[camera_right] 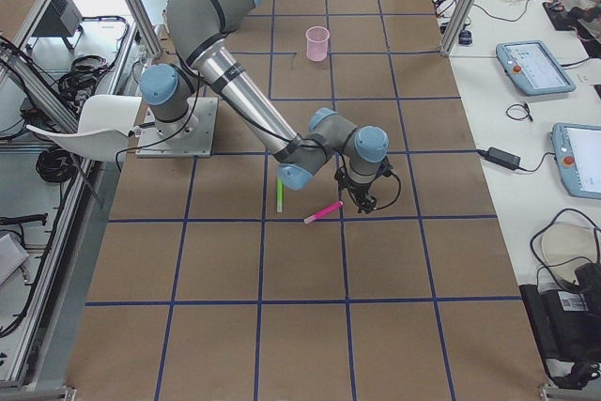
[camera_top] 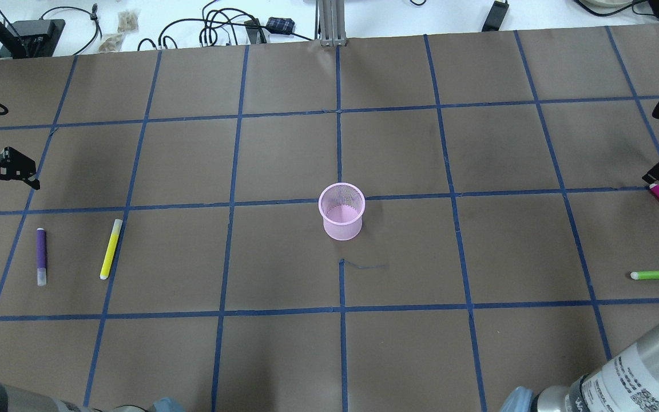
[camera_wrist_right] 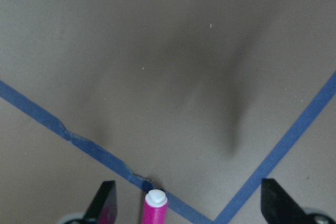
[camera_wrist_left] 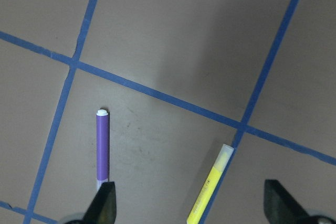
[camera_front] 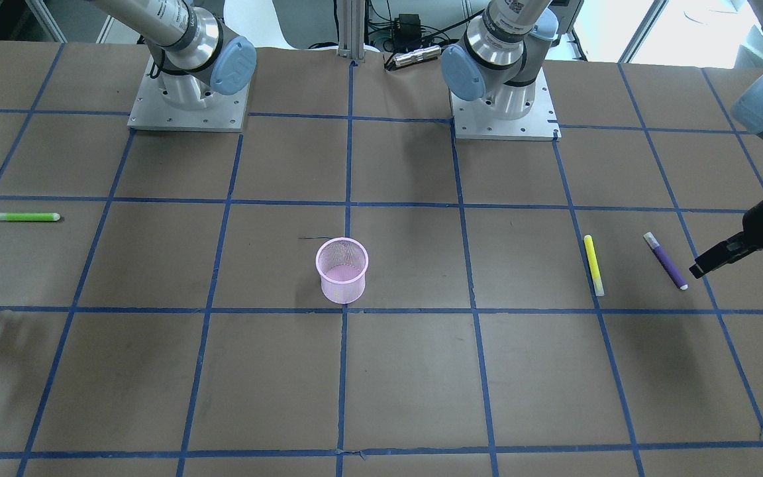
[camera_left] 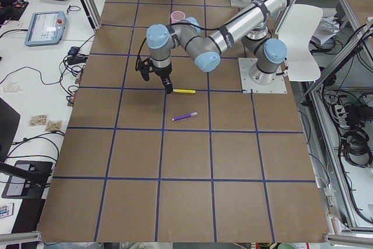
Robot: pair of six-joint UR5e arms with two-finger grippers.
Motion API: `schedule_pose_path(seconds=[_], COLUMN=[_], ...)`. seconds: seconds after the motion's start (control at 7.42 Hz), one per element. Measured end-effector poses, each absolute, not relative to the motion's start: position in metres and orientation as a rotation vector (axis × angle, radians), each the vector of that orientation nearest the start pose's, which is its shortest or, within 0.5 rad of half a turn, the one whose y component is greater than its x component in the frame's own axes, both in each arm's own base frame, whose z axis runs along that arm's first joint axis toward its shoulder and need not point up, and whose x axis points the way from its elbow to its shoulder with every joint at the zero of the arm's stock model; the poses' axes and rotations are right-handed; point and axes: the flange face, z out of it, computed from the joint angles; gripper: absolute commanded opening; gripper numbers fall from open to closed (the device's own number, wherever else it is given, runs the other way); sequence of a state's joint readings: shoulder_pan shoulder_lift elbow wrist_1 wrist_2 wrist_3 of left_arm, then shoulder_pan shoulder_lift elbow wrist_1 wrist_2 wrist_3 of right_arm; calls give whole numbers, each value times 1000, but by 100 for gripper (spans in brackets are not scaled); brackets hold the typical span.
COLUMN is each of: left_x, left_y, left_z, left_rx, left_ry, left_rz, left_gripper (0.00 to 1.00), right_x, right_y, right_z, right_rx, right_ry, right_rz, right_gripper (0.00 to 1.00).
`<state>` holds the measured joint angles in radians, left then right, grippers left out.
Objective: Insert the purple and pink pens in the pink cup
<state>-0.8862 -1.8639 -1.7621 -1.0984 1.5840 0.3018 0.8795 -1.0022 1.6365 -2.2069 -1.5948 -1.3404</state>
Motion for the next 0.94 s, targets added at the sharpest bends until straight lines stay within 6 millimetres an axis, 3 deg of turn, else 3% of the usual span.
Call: schedule_pose_path(seconds=[0.4, 0.54, 0.94], left_x=[277, 282, 287], left_y=[-520, -521, -522], left_z=[234, 217, 188], left_rx=[-616, -620, -624], left_ry=[3071, 3056, 3056], left_rz=[115, 142, 199], left_gripper=[98, 91, 71], right_x=[-318, -317, -318], right_y=[-560, -557, -553], right_z=[175, 174, 179], right_rx=[-1015, -1012, -1015], right_ry=[2969, 2965, 2977], right_rz=[56, 64, 99], right_gripper=[36, 24, 0])
